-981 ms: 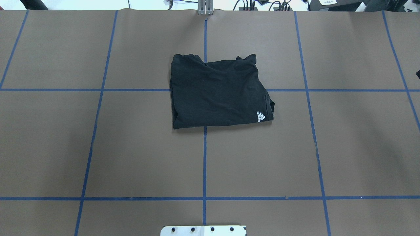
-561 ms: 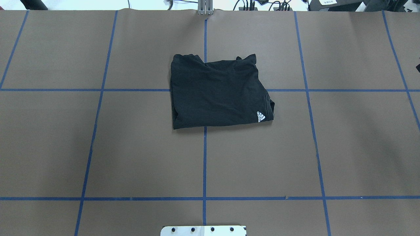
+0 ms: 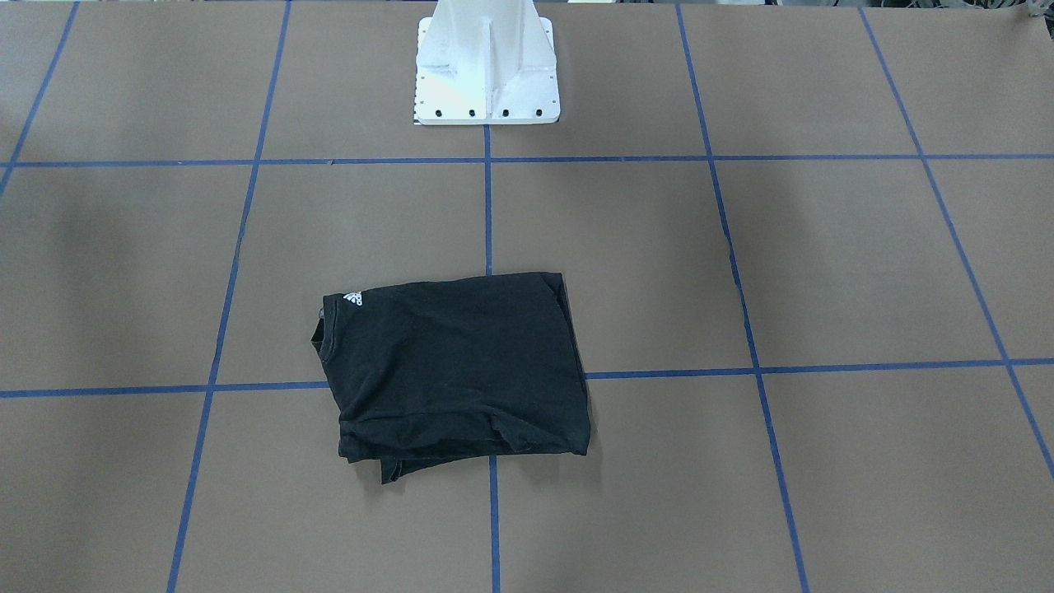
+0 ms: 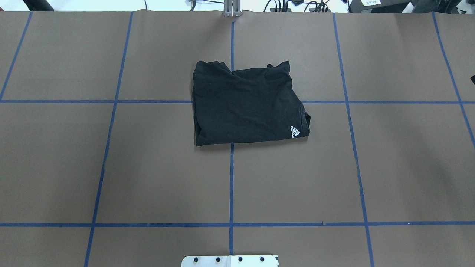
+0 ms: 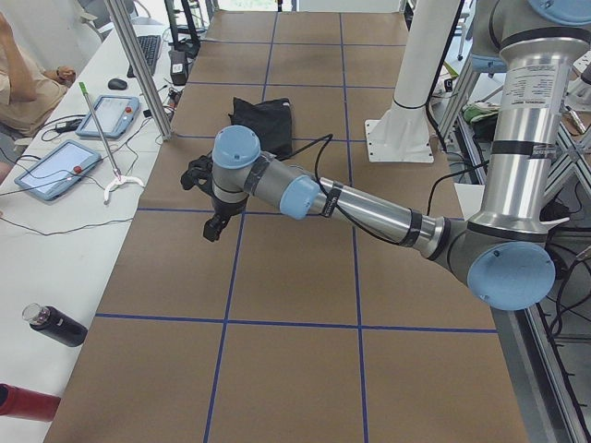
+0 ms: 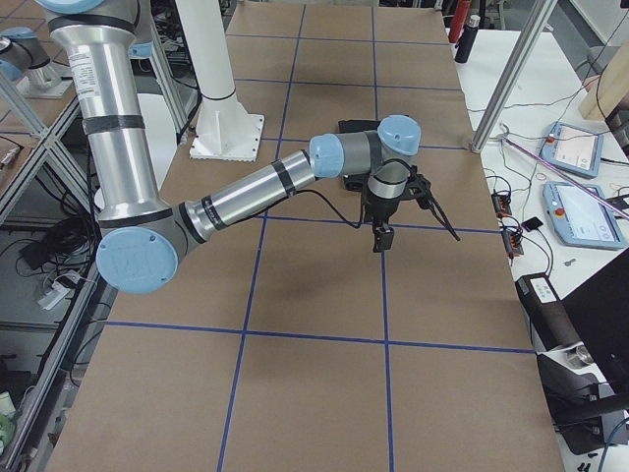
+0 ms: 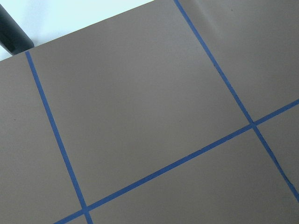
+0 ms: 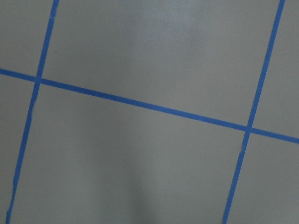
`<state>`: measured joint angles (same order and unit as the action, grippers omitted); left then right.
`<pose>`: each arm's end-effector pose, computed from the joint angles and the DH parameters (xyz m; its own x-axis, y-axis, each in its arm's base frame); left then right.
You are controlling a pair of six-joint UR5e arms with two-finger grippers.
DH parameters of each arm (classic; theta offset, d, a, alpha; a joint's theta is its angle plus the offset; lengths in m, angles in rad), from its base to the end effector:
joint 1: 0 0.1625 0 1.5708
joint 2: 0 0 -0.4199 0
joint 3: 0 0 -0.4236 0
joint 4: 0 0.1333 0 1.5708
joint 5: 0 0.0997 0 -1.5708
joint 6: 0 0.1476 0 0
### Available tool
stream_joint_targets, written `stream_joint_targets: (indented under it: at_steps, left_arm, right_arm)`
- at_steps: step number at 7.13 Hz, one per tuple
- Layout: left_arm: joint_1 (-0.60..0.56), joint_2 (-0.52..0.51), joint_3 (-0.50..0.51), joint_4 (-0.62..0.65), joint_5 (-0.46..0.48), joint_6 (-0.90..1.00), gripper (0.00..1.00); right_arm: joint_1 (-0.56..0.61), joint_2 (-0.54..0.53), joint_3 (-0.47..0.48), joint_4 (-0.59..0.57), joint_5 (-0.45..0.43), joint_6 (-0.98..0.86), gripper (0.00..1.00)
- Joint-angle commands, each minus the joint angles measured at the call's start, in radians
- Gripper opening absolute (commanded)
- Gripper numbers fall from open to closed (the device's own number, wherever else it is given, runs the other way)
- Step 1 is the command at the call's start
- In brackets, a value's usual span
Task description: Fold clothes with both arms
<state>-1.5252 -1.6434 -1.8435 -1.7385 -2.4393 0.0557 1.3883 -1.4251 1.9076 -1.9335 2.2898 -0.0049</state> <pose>0.0050 -0.5631 0.4720 0.6250 0.4515 -0.6367 -0.0746 0.8465 0.5271 -0.0641 -0.5459 0.4798 0.7248 -0.2188 0.6533 0.1837 0.9753 0.1227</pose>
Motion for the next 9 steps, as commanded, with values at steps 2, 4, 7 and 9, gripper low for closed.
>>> stream_joint_targets:
  at_steps: [2,4,7,9]
  left_arm:
    - [-0.003,0.053,-0.03,0.001,0.002,0.0,0.99]
    - [-0.004,0.095,-0.063,0.001,-0.001,0.0,0.99]
    - [-0.003,0.109,-0.001,-0.004,0.0,0.007,0.99]
    - [-0.007,0.108,0.046,-0.013,0.0,0.007,0.99]
  right_arm:
    - [0.002,-0.127,0.106,0.001,0.005,0.0,1.0]
    - [0.003,-0.142,0.096,0.01,0.057,0.0,1.0]
    - [0.084,-0.224,0.061,0.015,0.105,-0.003,1.0]
    - [0.144,-0.264,0.029,0.015,0.108,-0.004,1.0]
